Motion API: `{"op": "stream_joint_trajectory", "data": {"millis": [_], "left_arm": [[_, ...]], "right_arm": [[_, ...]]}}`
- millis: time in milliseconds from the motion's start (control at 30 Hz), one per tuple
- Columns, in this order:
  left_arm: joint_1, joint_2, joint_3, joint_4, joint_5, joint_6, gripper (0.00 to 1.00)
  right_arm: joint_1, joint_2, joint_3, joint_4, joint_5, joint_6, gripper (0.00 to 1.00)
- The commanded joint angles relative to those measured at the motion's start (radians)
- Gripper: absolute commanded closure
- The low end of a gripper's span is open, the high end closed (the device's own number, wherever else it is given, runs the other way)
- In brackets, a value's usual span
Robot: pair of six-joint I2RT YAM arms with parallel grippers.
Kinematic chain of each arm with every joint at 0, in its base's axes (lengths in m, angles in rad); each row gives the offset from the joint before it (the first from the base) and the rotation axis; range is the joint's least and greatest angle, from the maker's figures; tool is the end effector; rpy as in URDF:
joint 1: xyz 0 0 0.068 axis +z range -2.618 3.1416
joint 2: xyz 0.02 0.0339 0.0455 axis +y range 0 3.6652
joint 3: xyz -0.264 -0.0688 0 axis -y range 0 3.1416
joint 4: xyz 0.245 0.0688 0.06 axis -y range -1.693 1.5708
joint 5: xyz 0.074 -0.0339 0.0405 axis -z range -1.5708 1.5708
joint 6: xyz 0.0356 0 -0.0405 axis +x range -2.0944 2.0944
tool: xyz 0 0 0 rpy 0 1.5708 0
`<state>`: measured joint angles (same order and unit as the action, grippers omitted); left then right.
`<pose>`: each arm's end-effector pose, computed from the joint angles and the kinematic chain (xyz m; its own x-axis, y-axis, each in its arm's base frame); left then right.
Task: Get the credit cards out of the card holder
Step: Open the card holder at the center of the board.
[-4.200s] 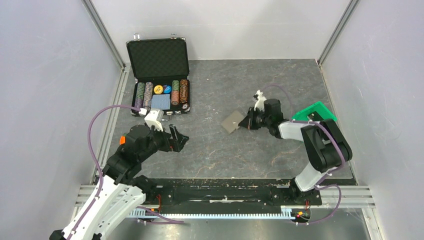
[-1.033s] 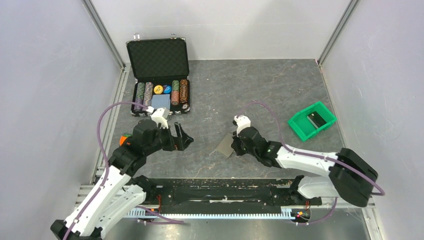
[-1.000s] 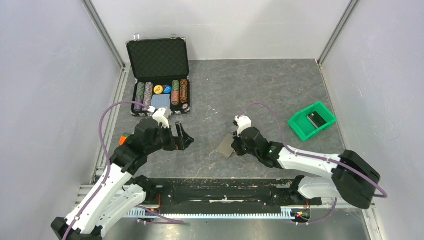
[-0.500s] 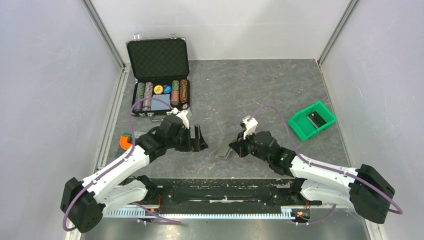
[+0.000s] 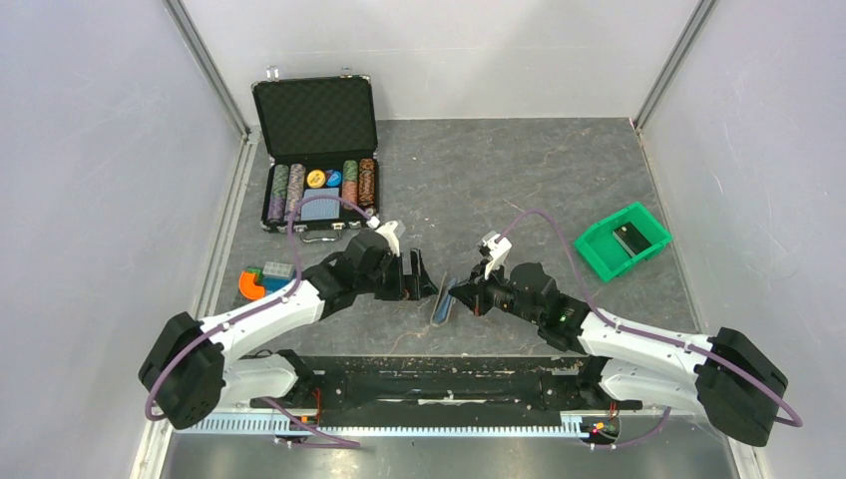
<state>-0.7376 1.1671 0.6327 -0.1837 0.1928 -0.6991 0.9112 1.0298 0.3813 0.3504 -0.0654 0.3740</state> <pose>0.1728 -0.1663 0.2115 -0.8662 -0.0663 -0.4953 0.2736 0.7665 -0.5811 0.1331 0.1755 0.2075 -0.4696 -0.0107 -0.8828 -0.7039 0.6081 0.3671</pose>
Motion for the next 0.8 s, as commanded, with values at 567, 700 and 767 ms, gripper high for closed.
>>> {"op": "stream_joint_trajectory", "data": {"millis": [567,700,767], "left_arm": [[-0.022,0.135,-0.031,0.249,0.076,-0.052,0.10],[-0.022,0.129,-0.041,0.251,0.076,-0.055,0.10],[-0.022,0.126,-0.045,0.251,0.072,-0.055,0.10]], "right_arm": [[-0.011,0.005,0.030,0.043,-0.062,0.000,1.00],[-0.011,0.017,0.027,0.062,-0.084,0.016,1.00],[-0.011,0.016,0.024,0.075,-0.092,0.022,1.00]]}}
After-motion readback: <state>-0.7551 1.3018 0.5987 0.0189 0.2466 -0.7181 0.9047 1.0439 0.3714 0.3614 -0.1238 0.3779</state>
